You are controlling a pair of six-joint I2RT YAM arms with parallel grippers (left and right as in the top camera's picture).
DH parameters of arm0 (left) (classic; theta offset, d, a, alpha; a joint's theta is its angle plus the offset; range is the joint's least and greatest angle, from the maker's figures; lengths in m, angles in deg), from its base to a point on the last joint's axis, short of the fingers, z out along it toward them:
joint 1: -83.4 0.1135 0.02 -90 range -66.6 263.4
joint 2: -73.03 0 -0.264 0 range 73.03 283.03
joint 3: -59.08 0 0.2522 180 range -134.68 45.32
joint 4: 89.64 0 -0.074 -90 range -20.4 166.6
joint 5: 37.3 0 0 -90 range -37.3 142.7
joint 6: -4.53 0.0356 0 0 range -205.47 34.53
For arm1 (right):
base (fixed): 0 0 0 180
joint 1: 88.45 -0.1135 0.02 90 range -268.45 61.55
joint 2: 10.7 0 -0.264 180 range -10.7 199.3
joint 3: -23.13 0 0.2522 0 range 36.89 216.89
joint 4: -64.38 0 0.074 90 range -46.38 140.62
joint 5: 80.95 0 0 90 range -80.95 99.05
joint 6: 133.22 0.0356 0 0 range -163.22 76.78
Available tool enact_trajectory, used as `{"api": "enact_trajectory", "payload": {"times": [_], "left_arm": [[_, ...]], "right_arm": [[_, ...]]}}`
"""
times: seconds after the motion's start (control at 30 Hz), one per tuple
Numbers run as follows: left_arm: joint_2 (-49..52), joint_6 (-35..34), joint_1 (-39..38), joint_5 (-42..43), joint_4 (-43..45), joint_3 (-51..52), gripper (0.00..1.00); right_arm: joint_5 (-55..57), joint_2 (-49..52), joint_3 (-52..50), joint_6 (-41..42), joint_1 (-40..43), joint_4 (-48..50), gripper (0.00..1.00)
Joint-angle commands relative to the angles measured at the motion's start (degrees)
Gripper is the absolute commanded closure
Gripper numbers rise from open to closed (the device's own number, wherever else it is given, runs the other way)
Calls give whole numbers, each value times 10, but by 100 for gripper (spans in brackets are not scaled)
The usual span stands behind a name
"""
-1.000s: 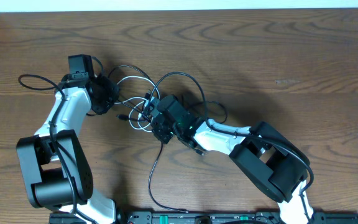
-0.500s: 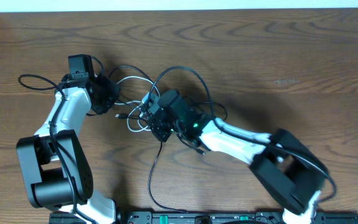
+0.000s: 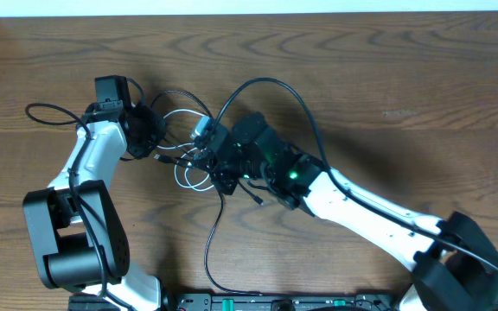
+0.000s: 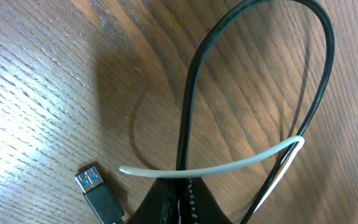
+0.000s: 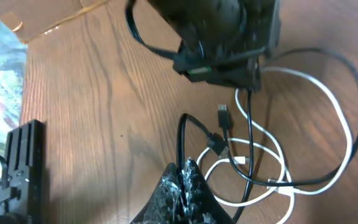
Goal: Untangle cables
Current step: 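Grasp the black cable with the right gripper near the bundle, then pull the right gripper up-right, drawing the black cable out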
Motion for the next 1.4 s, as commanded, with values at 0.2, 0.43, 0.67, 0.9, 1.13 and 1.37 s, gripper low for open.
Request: {"api": "enact_trajectory", "payload": {"times": [0.2,0.43,0.67,0.9,1.13,1.37], "left_arm": [[-13,9,1,5,1,5,92],[-13,9,1,5,1,5,92],[-13,9,1,5,1,5,92],[-13,9,1,5,1,5,92],[-13,9,1,5,1,5,92],[-13,9,1,5,1,5,92]], "right_arm": [[129,-19,0,-12,10,-72,99],[286,-19,0,-61,13,-172,99],[350,-18,0,-71,16,-219,99],[377,-18,0,-71,26,-222,99],[448,-12,0,-61,33,-226,99],[470,-7,0,-49,38,-231,99]]}}
